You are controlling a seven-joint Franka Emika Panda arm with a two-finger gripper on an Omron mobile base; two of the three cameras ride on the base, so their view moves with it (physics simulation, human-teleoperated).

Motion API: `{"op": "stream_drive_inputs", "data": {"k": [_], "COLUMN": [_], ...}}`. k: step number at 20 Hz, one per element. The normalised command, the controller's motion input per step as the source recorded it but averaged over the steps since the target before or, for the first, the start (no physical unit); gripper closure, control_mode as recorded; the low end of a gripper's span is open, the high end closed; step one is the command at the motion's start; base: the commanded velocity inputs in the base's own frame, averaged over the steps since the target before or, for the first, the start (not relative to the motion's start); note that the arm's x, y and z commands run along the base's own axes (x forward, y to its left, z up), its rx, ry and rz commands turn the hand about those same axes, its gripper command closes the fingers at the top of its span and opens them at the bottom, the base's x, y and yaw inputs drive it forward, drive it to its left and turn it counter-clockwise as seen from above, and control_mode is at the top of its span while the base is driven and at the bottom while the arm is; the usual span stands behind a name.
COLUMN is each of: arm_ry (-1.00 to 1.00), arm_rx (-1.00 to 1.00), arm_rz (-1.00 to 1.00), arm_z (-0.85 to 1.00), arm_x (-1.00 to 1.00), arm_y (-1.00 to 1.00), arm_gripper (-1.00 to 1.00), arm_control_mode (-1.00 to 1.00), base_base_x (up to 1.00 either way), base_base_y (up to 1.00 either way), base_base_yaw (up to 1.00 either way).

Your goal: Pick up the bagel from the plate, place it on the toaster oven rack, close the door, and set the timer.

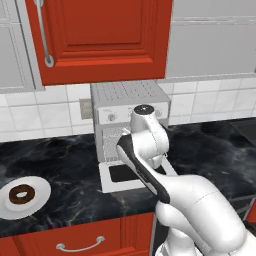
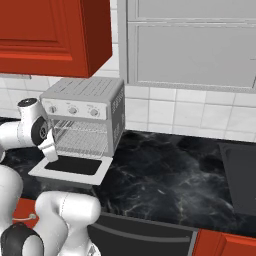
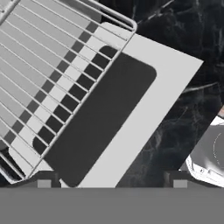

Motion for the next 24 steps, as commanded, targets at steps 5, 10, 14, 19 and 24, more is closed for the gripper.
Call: {"op": "stream_drive_inputs", "data": {"k": [5, 10, 14, 19, 24], "arm_ry": [0.08, 0.21, 0.24, 0.14, 0.00], "arm_rx": [-0.04, -0.01, -0.02, -0.13, -0.17], "arm_rz": [0.38, 0.32, 0.29, 0.21, 0.17], "arm_z": [0.12, 0.00, 0.00, 0.00, -0.12], "arm_x": [0.07, 0.28, 0.21, 0.04, 0.00], "arm_y": [0.56, 0.92, 0.98, 0.97, 0.67], "arm_gripper": [-1.00, -1.00, -1.00, -1.00, -1.00], "arm_control_mode": [-1.00, -1.00, -1.00, -1.00, -1.00], "base_base_x": [0.00, 0.00, 0.00, 0.00, 0.00], "base_base_y": [0.00, 0.00, 0.00, 0.00, 0.00], "base_base_yaw": [0.00, 0.00, 0.00, 0.00, 0.00]}}
